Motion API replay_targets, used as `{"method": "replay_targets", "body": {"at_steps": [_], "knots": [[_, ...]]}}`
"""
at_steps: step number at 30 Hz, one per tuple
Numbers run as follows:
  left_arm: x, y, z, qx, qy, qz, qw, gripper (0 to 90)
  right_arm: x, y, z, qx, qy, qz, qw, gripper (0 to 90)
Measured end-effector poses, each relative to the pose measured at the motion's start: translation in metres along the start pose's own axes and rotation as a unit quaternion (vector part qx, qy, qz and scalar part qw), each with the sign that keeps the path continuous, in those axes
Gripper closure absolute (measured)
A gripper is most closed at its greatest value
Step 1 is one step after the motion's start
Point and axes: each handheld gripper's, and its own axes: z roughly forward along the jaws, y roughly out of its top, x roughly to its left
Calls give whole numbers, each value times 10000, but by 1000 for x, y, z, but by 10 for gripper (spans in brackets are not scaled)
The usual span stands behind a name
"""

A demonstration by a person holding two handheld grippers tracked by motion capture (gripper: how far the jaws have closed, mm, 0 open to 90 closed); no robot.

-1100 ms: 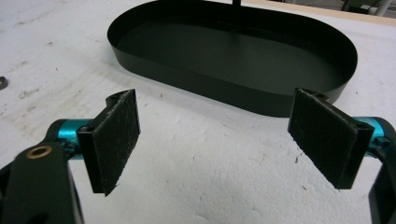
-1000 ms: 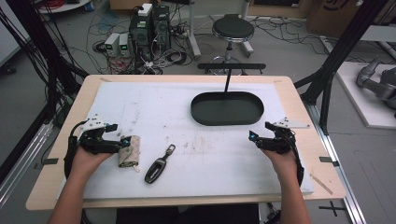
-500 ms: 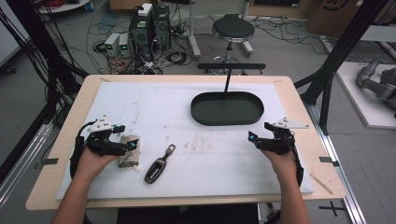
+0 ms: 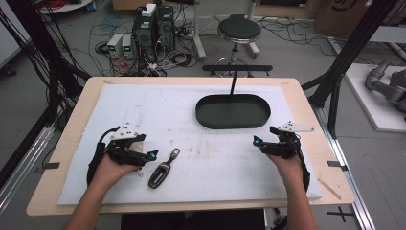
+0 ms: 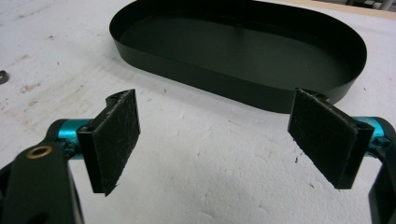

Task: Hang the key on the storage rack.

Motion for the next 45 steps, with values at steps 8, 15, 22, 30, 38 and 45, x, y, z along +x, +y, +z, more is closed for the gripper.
{"method": "replay_targets", "body": {"at_steps": [8, 15, 22, 30, 38, 45], "knots": [[-19, 4, 24, 388, -74, 375, 9985, 175, -1, 0, 0, 9, 14, 33, 10000, 173], [-25, 3, 44, 638, -110, 236, 9976, 176, -1, -2, 0, 49, 4, 47, 10000, 173], [-29, -3, 60, 1020, -66, 152, 9946, 248, 1, -5, 1, 145, -35, 59, 9999, 173], [-29, -6, 55, 969, 32, 33, 9953, 453, 1, -6, 1, 136, -5, 69, 9999, 173], [-29, -8, 50, 936, -31, 11, 9956, 729, 0, -6, 0, 105, -9, 99, 9999, 173], [-30, -8, 48, 924, -126, 208, 9954, 822, 1, -5, -1, 76, 2, 110, 9999, 173]]}}
